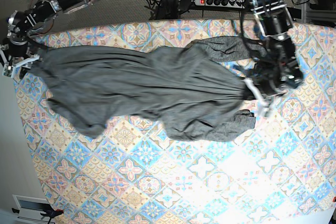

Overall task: Layout the t-shirt on the table in an organized manner, then fold the t-shirt properly
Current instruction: 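Pull the grasped fabric with the left gripper away from the shirt body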

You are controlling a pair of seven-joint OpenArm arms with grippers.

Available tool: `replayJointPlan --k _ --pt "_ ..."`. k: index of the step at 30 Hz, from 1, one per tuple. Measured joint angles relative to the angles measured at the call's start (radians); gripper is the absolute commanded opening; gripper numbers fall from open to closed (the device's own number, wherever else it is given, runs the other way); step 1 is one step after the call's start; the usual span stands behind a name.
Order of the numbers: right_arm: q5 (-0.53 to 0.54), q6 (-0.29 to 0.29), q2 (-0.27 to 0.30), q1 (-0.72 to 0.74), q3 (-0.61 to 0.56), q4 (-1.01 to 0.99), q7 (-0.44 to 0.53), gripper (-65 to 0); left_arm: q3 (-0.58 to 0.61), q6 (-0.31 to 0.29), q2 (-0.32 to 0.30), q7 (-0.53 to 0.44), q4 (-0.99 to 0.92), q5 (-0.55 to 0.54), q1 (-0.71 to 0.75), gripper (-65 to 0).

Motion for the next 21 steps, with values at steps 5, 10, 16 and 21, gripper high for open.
replayJointPlan --k 5,10,16,21 --pt "0.003 -0.015 -0.049 0.003 0.002 0.077 0.004 -36.1 0.058 0.018 -0.043 -0.001 0.006 0.024 0.010 -61.1" --pt "-0.014 -0.008 -0.111 0.029 -0.068 0.157 -0.010 -36.1 0.104 0.023 -0.034 -0.023 0.010 0.021 0.016 -61.1" --pt "0.003 -0.008 -0.103 0.029 -0.324 0.214 0.005 -36.1 0.103 0.026 -0.010 -0.048 0.011 0.014 0.033 -61.1" --pt "-0.020 -0.005 -0.105 0.014 -0.462 0.207 -0.003 -36.1 0.104 0.025 -0.009 -0.045 0.011 0.014 0.033 -61.1"
